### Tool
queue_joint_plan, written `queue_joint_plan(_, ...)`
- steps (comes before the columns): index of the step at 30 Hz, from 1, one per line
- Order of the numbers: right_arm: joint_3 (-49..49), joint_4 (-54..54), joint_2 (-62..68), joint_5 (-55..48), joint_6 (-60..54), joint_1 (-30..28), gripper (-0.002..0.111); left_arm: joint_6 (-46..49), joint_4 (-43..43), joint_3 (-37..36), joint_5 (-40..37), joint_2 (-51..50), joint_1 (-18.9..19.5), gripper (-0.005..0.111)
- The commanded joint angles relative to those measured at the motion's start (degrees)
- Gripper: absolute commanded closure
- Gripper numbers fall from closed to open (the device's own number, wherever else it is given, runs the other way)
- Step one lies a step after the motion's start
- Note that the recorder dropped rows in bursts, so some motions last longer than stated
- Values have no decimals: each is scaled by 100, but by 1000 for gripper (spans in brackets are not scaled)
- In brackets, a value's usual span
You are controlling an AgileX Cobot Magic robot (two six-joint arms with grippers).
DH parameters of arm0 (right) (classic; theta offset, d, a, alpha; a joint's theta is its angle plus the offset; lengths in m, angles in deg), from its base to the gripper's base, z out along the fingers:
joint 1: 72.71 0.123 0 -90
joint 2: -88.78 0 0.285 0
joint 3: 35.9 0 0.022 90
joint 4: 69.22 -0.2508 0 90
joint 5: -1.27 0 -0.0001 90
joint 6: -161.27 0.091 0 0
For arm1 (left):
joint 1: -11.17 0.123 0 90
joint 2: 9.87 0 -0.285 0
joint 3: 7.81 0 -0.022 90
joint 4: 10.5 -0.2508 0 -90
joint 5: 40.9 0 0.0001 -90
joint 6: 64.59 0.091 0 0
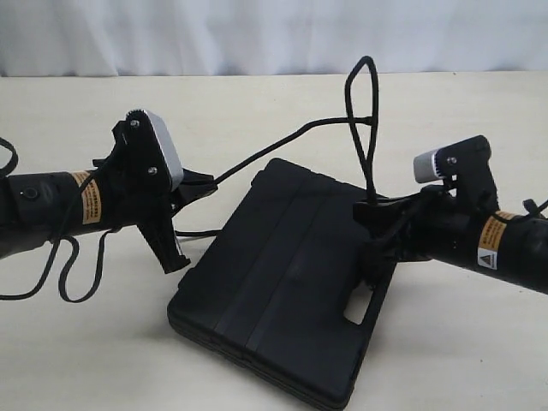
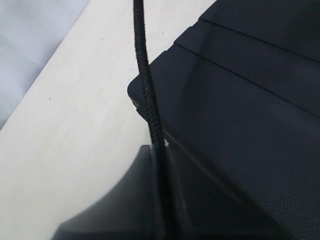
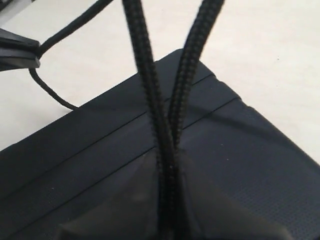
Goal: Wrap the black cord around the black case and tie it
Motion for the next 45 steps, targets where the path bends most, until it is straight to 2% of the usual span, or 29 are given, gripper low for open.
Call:
queue_joint_plan(1, 101, 78, -24, 352, 27, -256, 104, 7, -183, -33, 245, 37, 180, 107)
queue_joint_plan(7, 113, 168, 25, 339, 1, -256, 104, -48, -561, -33, 356, 37, 464, 107)
queue_joint_plan(13, 113, 168, 408, 446, -35, -256, 104, -86, -1221, -33, 821, 37, 464, 107)
queue_joint_plan(20, 113, 336, 571, 706, -123, -256, 104, -86, -1288, -33, 954, 37, 464, 107)
queue_joint_plan(26, 113, 1113, 571, 936, -112, -240, 104, -273, -1626, -33, 1674, 37, 452, 107)
queue_joint_plan(33, 113, 1758, 571, 1265, -112, -240, 104, -484, -1648, -33, 2097, -194, 452, 107)
queue_joint_plan(39, 113, 1924, 571, 1469, -112, -240, 104, -411, -1602, -33, 3256, -876, 452, 107)
queue_joint_plan(41, 113, 2045, 571, 1469, -112, -240, 101, -394, -1363, -33, 3582, -1100, 452, 107)
queue_joint_plan(45, 113, 2193, 571, 1469, -104, -240, 88, -450, -1047, 90, 3582, -1394, 452, 107)
